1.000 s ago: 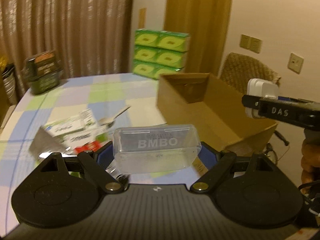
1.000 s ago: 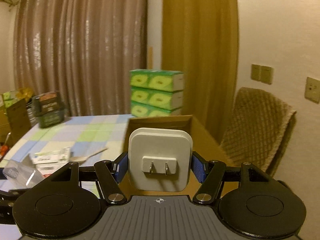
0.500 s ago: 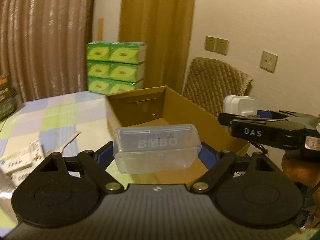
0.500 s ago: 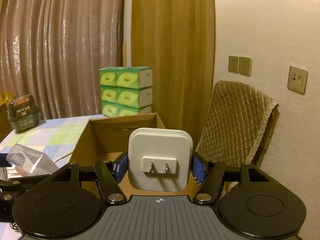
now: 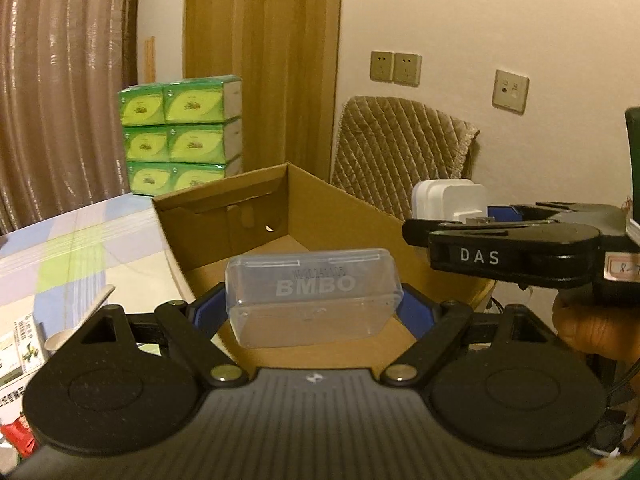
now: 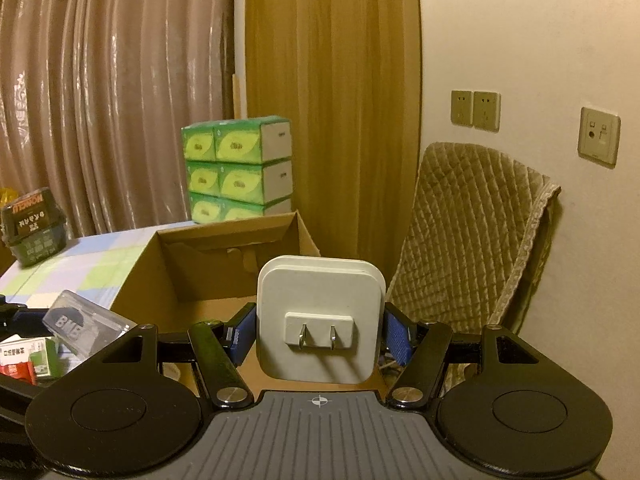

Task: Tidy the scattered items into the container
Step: 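Carry the clear box and white plug in both tools over the cardboard box, then open the left tool to drop the clear box into the cardboard box, then open the right tool to drop the white plug into the cardboard box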

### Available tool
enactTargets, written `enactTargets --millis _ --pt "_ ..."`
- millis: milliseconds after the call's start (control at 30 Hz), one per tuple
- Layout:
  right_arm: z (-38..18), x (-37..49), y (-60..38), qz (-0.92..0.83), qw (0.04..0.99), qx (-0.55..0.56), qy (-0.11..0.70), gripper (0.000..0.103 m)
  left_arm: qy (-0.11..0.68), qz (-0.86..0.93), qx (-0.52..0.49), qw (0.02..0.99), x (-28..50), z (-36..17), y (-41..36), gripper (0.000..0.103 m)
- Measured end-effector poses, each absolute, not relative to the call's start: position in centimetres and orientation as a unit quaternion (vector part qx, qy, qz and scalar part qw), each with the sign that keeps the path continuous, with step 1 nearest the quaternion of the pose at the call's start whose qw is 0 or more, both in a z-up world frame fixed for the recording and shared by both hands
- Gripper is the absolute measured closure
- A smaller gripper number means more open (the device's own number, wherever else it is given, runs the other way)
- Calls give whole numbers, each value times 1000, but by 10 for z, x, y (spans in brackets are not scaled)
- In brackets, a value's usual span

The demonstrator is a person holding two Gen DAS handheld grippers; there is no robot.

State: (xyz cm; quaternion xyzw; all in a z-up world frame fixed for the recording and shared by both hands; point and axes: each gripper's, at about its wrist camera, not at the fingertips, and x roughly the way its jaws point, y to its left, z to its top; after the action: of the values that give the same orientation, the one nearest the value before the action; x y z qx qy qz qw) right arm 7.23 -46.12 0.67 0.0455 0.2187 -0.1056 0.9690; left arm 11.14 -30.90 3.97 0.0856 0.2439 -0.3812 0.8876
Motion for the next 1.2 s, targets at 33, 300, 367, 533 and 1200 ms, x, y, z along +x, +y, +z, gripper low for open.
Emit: enactTargets --millis 33,300,367,533,1200 --pt "6 73 -462 -106 969 46 219 41 245 -383 87 886 112 38 -311 17" --pt "1 78 -463 -104 968 45 225 41 258 -388 92 880 119 29 -320 17" --pt "1 78 -463 -105 968 45 225 41 258 -381 95 883 120 27 -319 14" --pt "0 78 -462 -103 967 44 227 41 257 -371 92 888 119 24 -308 12" --pt "-12 84 -438 -70 965 39 251 41 270 -342 80 896 111 22 -273 12"
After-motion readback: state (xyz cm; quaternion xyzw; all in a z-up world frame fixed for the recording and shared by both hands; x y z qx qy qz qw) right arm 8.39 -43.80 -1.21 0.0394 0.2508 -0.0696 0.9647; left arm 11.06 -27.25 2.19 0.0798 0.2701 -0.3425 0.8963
